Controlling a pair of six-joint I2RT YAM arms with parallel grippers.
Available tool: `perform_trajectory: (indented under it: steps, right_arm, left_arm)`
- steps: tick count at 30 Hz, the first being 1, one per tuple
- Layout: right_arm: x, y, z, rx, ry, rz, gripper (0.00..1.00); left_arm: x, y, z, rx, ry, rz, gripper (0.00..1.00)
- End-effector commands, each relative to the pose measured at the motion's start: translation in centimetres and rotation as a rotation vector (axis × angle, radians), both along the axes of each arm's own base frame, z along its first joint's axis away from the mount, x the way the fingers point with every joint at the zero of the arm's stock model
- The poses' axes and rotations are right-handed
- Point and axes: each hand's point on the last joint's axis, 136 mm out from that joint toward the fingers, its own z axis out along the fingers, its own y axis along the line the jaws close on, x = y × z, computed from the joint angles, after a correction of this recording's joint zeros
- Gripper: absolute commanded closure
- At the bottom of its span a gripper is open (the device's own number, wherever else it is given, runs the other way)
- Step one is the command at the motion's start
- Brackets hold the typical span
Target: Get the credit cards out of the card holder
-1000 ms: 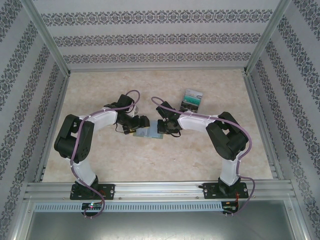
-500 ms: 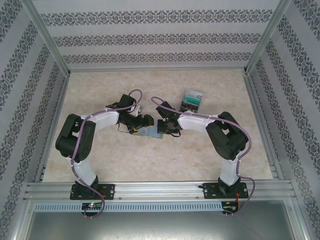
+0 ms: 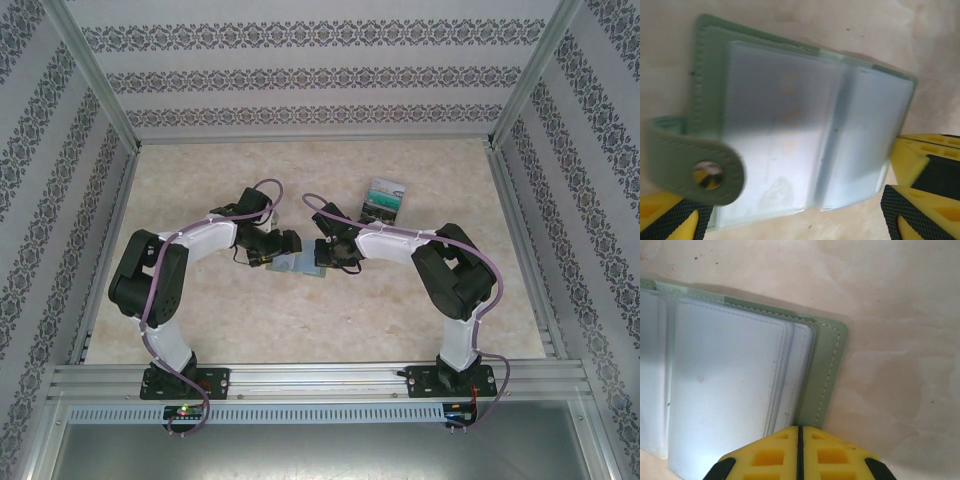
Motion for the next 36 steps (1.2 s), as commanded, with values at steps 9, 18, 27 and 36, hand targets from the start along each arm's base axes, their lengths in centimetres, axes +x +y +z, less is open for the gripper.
perform_trajectory:
  steps: [9,18,27,36]
  right_arm:
    - [-0.5,0.2,-1.1,-0.008,0.032,-0.013,1.00]
    - [-0.5,0.4,-1.2,-0.006,0.035,-0.010,1.00]
    - [-0.6,0.5,-1.4,-0.001,0.044,-0.008,1.00]
    - [-0.7,0.6,-1.3,-0.002,0.043,-0.006,1.00]
  left_arm:
    - [0.2,-1.1,0.9,-0.042,-0.028,-0.044,0.13]
    - [-0.5,-1.1,-0.9,-0.030,0.036,-0.050,0.14]
    - [-0.9,-3.6,0.0,-0.161,0.035,-0.100,0.17]
    - [-0.9,-4.0,0.8,-0.178,0.014,-0.110,0.17]
